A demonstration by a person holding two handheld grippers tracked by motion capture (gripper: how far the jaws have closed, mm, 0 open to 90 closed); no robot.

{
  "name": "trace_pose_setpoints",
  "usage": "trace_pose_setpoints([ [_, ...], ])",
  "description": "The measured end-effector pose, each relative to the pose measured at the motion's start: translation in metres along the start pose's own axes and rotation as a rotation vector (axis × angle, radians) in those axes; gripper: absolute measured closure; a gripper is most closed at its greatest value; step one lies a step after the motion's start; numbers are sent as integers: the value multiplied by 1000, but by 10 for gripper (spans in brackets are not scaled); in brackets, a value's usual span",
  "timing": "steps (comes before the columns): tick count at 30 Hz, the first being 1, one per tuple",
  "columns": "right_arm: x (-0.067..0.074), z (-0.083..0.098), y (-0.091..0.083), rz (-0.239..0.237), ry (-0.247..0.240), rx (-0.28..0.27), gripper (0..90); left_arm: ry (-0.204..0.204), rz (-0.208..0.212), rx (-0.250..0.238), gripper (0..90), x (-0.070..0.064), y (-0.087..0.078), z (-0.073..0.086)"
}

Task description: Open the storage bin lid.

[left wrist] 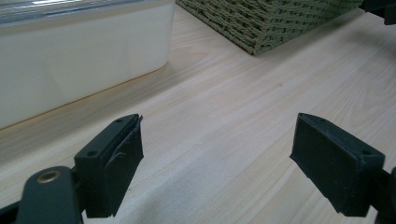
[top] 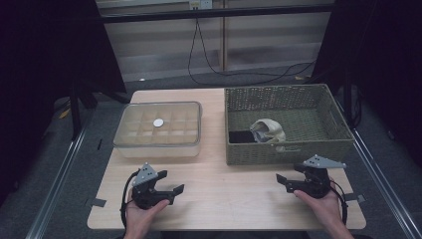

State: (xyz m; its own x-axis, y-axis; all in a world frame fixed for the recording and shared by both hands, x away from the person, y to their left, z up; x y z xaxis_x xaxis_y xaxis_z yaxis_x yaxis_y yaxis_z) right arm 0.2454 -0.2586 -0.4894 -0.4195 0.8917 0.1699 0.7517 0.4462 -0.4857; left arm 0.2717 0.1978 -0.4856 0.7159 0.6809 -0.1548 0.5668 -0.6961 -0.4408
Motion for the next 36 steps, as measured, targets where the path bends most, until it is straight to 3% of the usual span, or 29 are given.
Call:
trace_pose_setpoints([
  [8,-3,0,3,1,5,15,189,2,-7,13,168,3,2,-3],
  [11,-2,0,4,-1,4,22,191,4,10,18,198,2,2,-3],
  [18,3,-1,6,-6,-11,38,190,15,20,9,218,2,-4,-4],
  [21,5,-3,5,-25,4,27,232,14,12,-4,212,4,-10,-4],
  [24,9,-6,3,-29,2,11,247,-36,31,-11,214,8,-13,-8],
  [29,16,-13,2,-53,2,1,253,-17,36,-19,236,7,-20,-15],
  [32,20,-19,1,-63,-2,-4,258,-24,34,-31,254,10,-27,-17],
  [34,23,-21,1,-70,-8,-1,261,-48,31,-30,315,14,-31,-16],
  [36,25,-24,2,-86,-16,3,265,-42,10,-23,301,16,-33,-16],
])
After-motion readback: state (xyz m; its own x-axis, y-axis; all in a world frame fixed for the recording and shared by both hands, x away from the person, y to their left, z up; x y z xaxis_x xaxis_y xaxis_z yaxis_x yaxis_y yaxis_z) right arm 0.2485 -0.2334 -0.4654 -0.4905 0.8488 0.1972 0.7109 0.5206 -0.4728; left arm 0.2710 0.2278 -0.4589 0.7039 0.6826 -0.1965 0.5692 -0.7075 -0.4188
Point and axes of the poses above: each handheld gripper's, and its own axes: y roughly forward along the jaws, z roughly out of its underside, x roughly to its left, the point moved 2 cm from there along y, roughly forward along the jaws, and after that the axes turned 6 degrees about -x, right-handed, at the moved point
